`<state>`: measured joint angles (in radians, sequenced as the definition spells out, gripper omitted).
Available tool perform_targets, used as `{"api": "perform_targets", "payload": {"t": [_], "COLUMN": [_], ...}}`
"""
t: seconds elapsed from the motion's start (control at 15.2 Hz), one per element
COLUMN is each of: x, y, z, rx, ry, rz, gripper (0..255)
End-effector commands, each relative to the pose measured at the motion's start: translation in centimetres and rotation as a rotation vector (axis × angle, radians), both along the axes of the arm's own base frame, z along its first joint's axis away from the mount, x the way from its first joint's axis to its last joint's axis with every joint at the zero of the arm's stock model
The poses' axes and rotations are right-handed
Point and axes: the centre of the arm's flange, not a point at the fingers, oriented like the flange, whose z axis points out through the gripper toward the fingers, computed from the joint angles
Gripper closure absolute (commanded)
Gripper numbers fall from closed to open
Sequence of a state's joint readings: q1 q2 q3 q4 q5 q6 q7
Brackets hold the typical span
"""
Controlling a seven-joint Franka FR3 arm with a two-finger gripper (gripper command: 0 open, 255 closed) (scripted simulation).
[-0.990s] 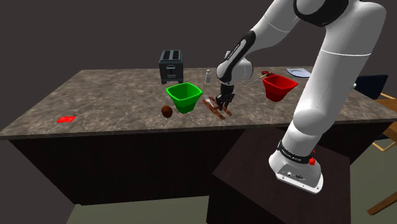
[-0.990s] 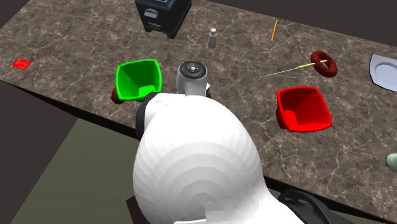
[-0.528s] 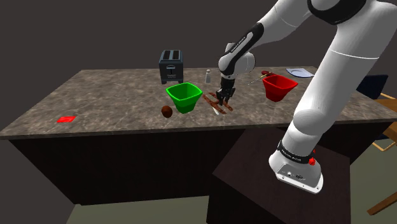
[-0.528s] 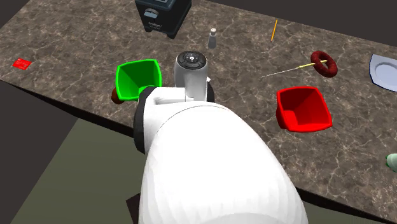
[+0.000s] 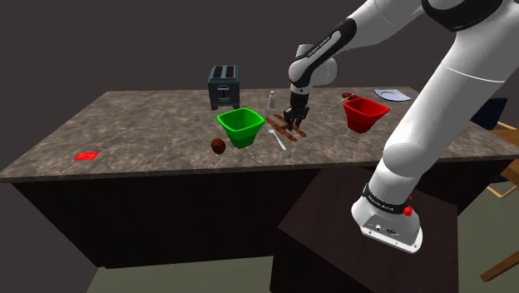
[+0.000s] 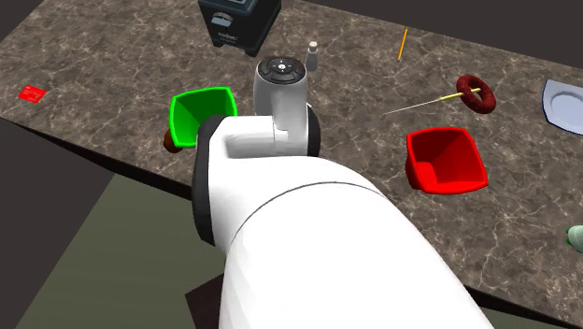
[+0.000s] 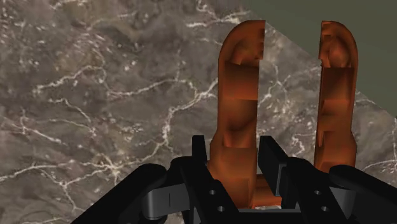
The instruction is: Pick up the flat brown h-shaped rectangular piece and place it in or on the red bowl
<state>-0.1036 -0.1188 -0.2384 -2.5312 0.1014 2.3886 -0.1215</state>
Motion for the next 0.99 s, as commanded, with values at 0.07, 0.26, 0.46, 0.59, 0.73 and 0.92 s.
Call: {"api": "perform_targets", "payload": {"t": [0.07,0.26,0.46,0.59,0.73,0.92], "x": [0.1,0.1,0.1,0.1,0.1,0.1], "y": [0.1,0.1,0.1,0.1,0.1,0.1], "z": [1.7,3.3,4.9,5.9,7.0,8.5], "rx": [0.0,0.0,0.0,0.0,0.0,0.0], "ry": [-0.001,-0.001,-0.001,-0.001,-0.001,-0.001], "rz": [0.0,0.0,0.0,0.0,0.0,0.0], "gripper": [255,255,255,255,255,255]}}
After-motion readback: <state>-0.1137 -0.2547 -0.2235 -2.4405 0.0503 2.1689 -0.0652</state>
